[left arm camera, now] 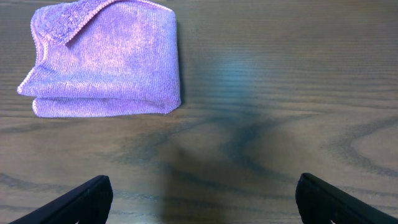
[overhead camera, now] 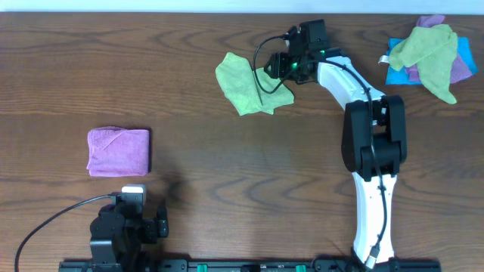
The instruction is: Fold the cloth
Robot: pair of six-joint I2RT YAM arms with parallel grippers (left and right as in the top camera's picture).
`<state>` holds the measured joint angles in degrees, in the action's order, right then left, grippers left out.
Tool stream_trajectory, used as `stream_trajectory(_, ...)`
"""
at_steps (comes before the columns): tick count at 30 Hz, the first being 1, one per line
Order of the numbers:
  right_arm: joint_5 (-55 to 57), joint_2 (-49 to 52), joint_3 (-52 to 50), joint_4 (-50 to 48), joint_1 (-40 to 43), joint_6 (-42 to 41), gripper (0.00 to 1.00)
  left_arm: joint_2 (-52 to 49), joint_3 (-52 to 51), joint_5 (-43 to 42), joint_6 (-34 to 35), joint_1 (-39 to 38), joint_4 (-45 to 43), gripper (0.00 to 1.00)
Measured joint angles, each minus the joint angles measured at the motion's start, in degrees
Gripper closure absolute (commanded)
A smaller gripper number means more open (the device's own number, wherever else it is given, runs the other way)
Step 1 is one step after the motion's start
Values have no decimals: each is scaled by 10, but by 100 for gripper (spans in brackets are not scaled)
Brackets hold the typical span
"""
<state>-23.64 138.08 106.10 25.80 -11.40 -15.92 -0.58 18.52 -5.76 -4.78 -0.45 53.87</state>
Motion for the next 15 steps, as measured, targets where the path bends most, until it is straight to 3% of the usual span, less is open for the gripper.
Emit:
stream_trajectory(11, 1, 3, 0, 3, -11, -2, 63, 0, 0, 0, 0, 0, 0, 5)
stream_trajectory(15, 10, 3, 0, 11, -20, -4, 85, 0, 0, 0, 0, 0, 0, 5)
